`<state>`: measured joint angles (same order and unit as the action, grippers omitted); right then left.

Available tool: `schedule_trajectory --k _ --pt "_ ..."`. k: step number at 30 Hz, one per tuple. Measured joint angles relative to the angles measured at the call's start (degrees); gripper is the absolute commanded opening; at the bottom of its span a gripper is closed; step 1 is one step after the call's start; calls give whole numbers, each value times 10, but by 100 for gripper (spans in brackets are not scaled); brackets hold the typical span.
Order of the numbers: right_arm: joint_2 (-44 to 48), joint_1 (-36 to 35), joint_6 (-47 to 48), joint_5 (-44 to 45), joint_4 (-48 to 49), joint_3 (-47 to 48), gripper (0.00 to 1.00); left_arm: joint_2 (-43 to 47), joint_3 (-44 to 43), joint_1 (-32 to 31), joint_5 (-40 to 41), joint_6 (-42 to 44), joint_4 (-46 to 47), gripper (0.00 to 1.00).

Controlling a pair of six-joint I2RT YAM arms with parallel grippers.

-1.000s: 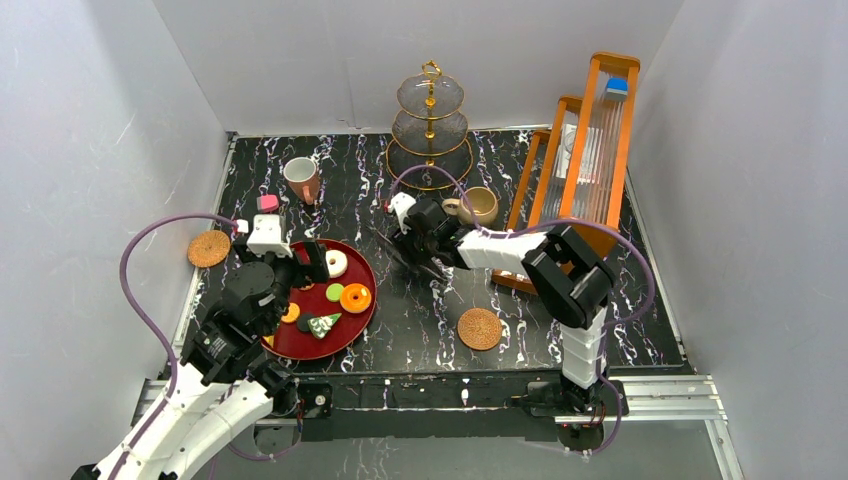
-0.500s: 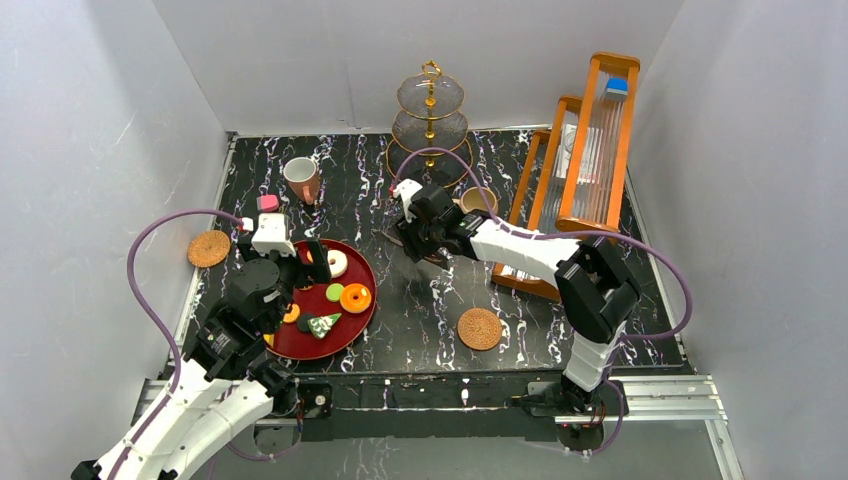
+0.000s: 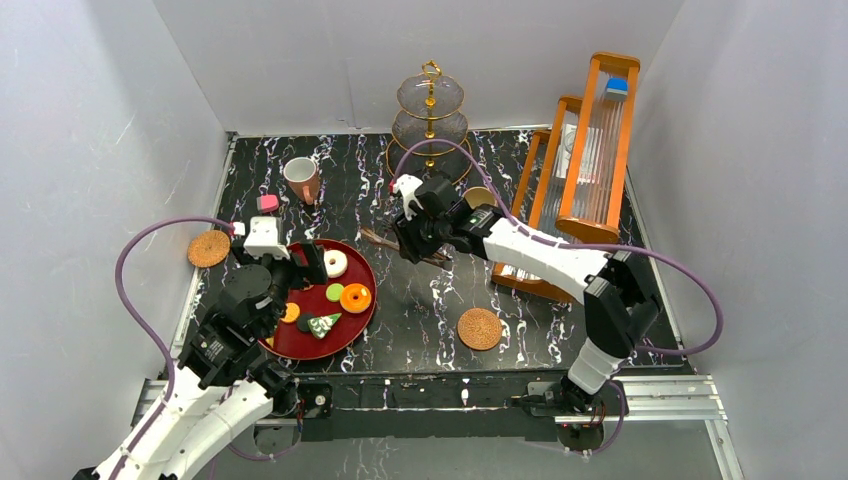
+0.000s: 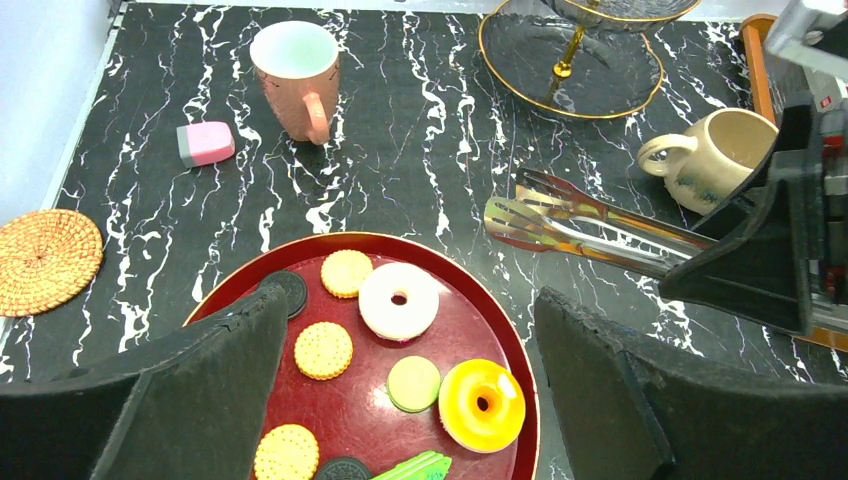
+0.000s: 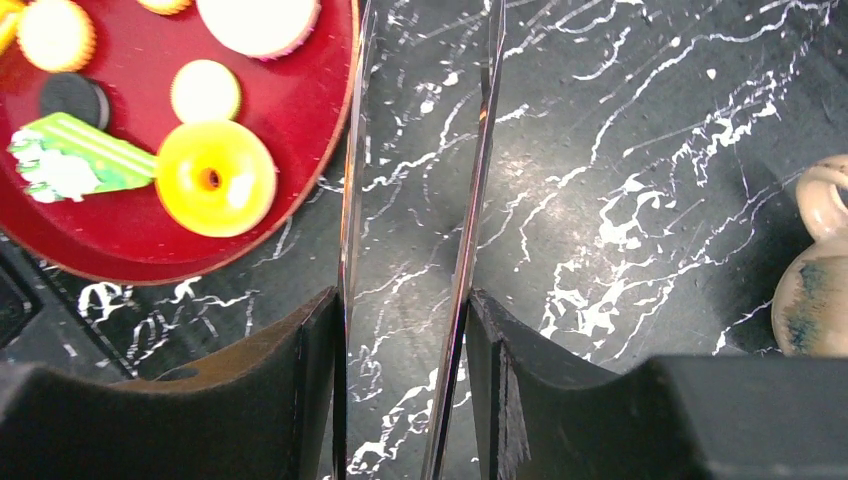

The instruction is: Serve the afternoon tea

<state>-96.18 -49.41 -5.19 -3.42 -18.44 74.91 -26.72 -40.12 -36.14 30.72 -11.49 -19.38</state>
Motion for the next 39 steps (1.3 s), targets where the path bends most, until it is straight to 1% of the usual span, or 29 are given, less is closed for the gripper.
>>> schedule_trajectory --k 10,18,30,39 --pt "43 -34 -5 -39 -28 4 55 28 0 0 11 2 0 91" --pt "44 -43 -6 -102 -62 4 55 48 0 0 19 2 1 91" --pt "33 -43 5 -164 -115 8 52 48 0 0 19 2 1 91" --pt "24 -43 9 -167 -119 8 52 48 0 0 19 2 1 91"
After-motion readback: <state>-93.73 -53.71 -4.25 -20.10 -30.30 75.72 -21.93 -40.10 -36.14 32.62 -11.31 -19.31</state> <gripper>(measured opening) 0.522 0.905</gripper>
